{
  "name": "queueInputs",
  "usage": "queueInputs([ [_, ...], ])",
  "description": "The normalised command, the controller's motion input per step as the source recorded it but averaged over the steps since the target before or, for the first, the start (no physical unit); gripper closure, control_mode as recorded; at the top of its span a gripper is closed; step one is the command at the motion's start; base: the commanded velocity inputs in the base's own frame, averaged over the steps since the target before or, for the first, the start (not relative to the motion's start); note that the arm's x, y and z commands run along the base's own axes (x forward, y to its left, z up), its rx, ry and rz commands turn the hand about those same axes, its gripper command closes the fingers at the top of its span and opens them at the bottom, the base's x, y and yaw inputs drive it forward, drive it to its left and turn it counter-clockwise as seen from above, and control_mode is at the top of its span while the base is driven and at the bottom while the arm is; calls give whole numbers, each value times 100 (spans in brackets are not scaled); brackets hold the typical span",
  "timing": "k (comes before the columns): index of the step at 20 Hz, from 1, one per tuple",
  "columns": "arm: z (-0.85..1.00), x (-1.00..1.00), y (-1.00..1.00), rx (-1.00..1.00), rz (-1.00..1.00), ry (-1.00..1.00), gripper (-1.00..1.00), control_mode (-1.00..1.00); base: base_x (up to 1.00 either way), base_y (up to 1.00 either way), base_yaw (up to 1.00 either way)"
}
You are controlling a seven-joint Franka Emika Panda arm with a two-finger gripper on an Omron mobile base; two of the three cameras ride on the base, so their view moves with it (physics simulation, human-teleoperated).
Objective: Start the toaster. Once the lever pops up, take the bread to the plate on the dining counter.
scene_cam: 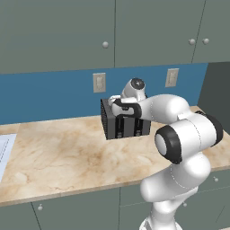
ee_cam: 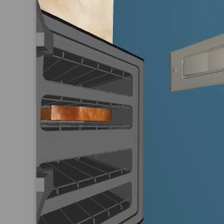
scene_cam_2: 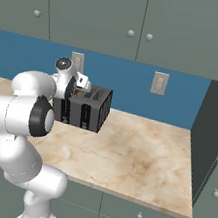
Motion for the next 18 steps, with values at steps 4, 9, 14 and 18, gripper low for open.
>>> queueInputs([
  [4, 0, 0, 0, 0, 0, 0, -100, -100, 0, 0, 0],
  [9, 0, 0, 0, 0, 0, 0, -100, -100, 0, 0, 0],
  [14, 0, 0, 0, 0, 0, 0, -100, -100, 0, 0, 0],
  [18, 0, 0, 0, 0, 0, 0, -100, -100, 0, 0, 0],
])
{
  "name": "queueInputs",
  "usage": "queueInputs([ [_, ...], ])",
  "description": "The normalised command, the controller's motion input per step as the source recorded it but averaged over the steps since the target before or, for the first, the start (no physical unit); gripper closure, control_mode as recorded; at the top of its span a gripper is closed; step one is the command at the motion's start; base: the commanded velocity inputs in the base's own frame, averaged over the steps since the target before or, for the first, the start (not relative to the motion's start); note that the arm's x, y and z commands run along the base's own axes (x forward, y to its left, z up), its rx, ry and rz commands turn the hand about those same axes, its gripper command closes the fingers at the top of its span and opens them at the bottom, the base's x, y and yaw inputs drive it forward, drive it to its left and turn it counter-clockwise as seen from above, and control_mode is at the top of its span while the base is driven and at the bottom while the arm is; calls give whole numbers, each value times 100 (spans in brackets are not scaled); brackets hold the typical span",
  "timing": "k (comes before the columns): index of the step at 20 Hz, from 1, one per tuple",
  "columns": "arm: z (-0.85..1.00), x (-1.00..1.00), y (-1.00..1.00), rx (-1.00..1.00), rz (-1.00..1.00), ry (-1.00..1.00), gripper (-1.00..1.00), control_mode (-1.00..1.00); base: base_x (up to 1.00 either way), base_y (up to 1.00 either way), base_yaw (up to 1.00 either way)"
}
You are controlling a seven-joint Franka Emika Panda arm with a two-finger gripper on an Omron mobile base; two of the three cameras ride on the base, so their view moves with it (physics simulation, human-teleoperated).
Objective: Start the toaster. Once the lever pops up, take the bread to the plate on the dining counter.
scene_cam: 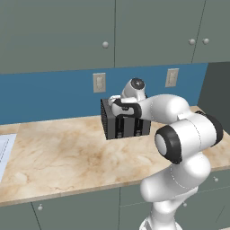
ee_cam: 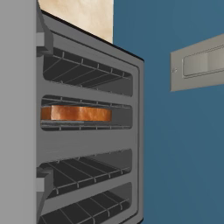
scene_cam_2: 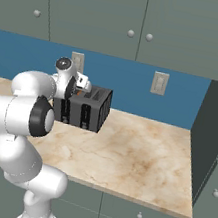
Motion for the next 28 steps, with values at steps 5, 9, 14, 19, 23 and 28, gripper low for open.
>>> queueInputs([
  [5, 0, 0, 0, 0, 0, 0, -100, -100, 0, 0, 0],
  [9, 0, 0, 0, 0, 0, 0, -100, -100, 0, 0, 0],
  [14, 0, 0, 0, 0, 0, 0, -100, -100, 0, 0, 0],
  [19, 0, 0, 0, 0, 0, 0, -100, -100, 0, 0, 0],
  [23, 0, 0, 0, 0, 0, 0, -100, -100, 0, 0, 0],
  [28, 0, 0, 0, 0, 0, 0, -100, -100, 0, 0, 0],
])
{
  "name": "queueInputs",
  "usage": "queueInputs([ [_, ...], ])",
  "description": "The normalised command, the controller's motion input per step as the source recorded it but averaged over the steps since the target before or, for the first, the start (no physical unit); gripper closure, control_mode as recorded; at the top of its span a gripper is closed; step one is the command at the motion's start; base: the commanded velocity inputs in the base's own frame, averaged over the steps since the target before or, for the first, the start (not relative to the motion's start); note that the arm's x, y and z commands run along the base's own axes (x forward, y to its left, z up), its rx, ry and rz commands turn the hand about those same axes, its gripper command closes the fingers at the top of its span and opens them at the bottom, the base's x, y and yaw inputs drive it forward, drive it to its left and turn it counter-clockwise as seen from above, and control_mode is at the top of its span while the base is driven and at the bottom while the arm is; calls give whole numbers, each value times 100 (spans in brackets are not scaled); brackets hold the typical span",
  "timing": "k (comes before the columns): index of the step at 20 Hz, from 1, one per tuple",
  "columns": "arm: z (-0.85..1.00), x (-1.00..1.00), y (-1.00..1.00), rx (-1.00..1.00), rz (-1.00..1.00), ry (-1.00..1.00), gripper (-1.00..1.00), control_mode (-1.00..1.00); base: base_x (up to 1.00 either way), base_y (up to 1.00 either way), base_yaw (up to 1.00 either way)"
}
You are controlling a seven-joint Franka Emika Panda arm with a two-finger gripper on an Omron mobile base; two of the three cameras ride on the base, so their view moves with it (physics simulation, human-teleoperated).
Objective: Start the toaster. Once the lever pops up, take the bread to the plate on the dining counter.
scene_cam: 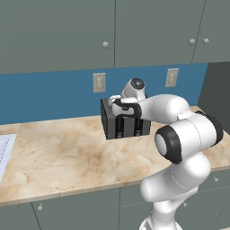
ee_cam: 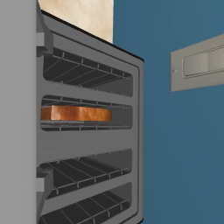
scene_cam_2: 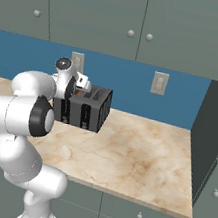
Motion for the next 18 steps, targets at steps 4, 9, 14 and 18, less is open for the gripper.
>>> queueInputs([
  [4, 0, 0, 0, 0, 0, 0, -100, -100, 0, 0, 0],
  [9, 0, 0, 0, 0, 0, 0, -100, -100, 0, 0, 0],
  [14, 0, 0, 0, 0, 0, 0, -100, -100, 0, 0, 0],
  [18, 0, 0, 0, 0, 0, 0, -100, -100, 0, 0, 0],
])
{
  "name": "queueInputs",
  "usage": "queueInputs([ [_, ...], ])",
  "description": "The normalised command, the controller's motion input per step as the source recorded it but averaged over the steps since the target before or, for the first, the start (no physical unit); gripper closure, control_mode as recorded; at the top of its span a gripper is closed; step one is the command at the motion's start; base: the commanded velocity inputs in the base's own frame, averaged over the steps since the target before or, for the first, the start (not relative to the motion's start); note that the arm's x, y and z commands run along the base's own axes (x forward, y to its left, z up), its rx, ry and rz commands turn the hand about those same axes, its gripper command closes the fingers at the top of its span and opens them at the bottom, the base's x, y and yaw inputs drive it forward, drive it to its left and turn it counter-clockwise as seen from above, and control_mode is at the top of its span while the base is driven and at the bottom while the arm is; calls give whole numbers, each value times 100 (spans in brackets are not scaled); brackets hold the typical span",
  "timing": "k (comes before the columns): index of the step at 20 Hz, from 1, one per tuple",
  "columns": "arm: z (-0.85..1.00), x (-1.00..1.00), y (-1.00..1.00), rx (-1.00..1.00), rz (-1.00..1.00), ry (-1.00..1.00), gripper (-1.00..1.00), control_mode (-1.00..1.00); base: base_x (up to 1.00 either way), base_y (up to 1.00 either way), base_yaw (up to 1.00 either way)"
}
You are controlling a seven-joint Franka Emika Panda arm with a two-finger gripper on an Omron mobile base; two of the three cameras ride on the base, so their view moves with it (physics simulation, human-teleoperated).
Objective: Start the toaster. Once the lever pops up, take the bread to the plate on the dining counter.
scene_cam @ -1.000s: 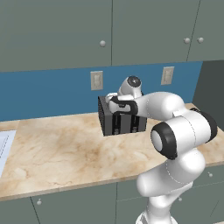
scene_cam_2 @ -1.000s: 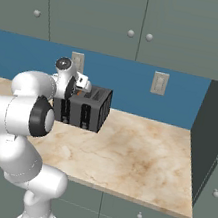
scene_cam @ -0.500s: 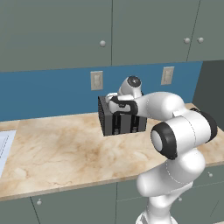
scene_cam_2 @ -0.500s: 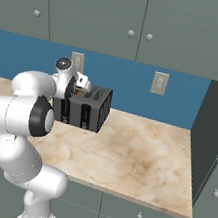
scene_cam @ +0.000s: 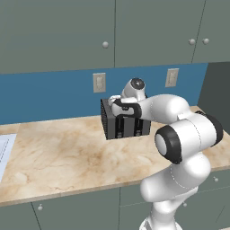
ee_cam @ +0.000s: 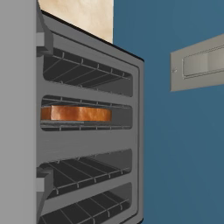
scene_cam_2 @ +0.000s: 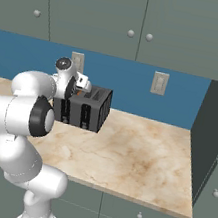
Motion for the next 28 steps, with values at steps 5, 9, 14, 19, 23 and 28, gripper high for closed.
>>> queueInputs([
  [5, 0, 0, 0, 0, 0, 0, -100, -100, 0, 0, 0],
  [9, 0, 0, 0, 0, 0, 0, -100, -100, 0, 0, 0],
  [14, 0, 0, 0, 0, 0, 0, -100, -100, 0, 0, 0],
  [19, 0, 0, 0, 0, 0, 0, -100, -100, 0, 0, 0],
  [23, 0, 0, 0, 0, 0, 0, -100, -100, 0, 0, 0],
  [28, 0, 0, 0, 0, 0, 0, -100, -100, 0, 0, 0],
])
